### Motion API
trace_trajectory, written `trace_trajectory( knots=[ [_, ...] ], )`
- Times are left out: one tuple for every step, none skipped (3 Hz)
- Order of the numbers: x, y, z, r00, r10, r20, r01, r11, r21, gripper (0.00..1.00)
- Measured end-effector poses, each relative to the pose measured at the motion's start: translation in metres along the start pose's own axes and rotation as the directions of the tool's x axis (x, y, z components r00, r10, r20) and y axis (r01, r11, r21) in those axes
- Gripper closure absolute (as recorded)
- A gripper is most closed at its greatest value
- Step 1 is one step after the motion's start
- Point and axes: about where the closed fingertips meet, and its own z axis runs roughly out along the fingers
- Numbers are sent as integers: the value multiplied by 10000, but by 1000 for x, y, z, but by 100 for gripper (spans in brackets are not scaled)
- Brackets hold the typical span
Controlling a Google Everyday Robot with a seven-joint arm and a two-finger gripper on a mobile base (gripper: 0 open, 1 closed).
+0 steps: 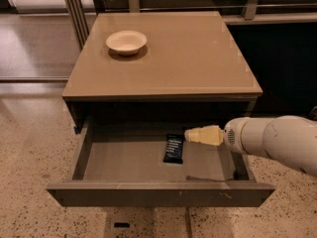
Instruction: Pick rxbar blueberry from top drawer and place on counter
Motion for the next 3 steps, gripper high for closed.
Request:
trace_trajectory(
  knots=[
    [10,14,28,9983,453,-357,-469,9979,-456,0],
    [20,47,73,9962,422,-760,-513,9911,-1229,0],
    [20,47,74,9962,421,-767,-515,9909,-1242,0]
  ],
)
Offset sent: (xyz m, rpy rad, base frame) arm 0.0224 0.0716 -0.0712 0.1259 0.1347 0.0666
